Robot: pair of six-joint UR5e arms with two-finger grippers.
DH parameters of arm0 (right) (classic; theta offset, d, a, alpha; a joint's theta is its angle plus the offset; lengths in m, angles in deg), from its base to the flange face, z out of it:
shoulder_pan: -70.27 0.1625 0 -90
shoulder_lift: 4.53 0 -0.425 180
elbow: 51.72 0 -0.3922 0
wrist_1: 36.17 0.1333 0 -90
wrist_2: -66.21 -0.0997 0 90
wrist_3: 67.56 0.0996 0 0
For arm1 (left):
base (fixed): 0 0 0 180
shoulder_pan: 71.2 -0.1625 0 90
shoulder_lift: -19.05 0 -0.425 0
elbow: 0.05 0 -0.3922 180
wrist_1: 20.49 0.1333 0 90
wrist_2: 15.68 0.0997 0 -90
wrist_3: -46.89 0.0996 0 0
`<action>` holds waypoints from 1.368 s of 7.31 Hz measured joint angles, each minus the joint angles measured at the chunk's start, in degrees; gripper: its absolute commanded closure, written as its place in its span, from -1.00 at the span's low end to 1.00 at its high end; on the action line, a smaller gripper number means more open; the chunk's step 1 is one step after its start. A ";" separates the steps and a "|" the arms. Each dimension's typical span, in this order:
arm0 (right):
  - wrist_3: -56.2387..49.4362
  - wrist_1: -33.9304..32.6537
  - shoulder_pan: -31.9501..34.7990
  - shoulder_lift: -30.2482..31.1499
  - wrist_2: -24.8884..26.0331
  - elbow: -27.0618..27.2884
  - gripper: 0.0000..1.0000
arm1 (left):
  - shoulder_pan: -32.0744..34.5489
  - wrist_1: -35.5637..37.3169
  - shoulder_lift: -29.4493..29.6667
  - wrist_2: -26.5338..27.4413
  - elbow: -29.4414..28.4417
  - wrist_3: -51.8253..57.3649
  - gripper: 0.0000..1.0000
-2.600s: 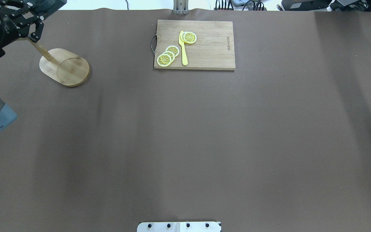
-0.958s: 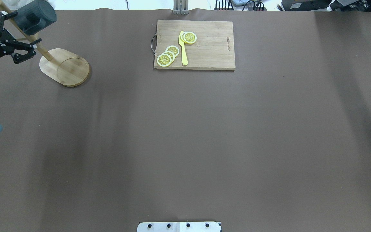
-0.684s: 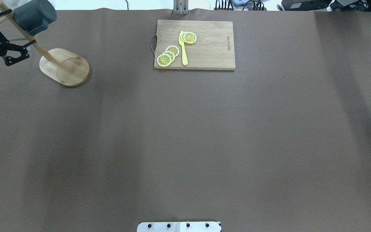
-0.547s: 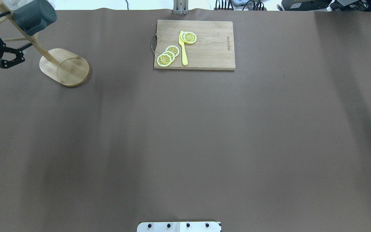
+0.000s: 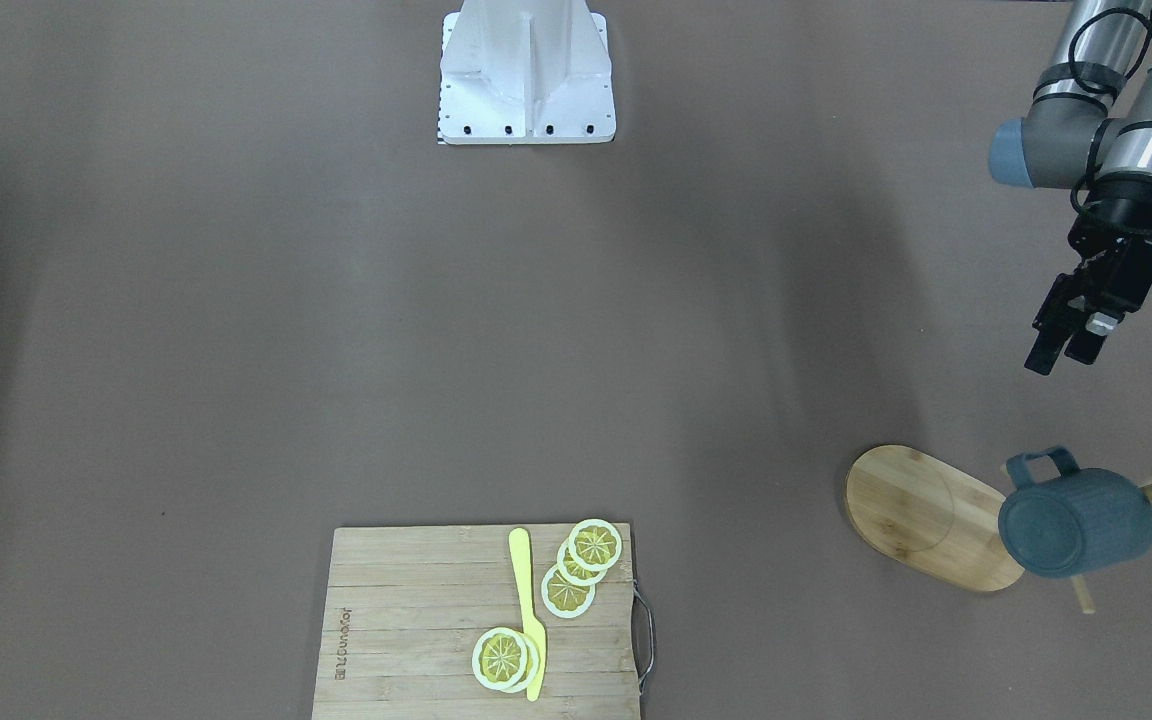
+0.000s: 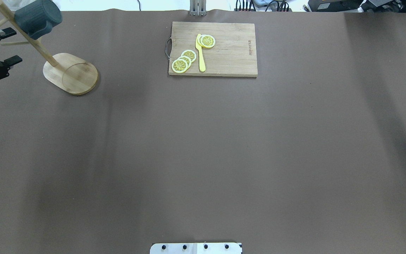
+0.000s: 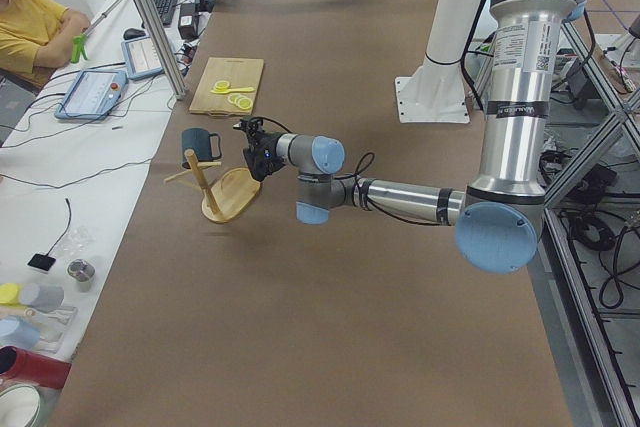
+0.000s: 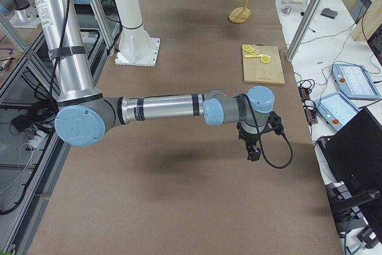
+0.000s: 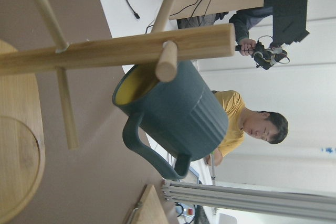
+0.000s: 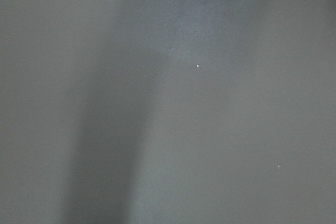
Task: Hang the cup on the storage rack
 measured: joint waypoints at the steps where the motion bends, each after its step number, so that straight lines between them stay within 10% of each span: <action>1: 0.00 0.92 -0.03 0.11 0.01 0.39 -1.00 | 0.03 0.06 -2.05 -0.16 0.10 10.54 -0.95; 5: 0.27 5.98 -0.14 0.47 0.14 -0.06 -1.00 | 5.60 6.13 -7.91 -0.20 -0.16 50.10 -0.95; 10: 0.55 6.05 -0.56 0.85 -0.09 -0.11 -1.00 | 19.61 32.61 -7.73 -5.87 -0.06 89.56 -0.95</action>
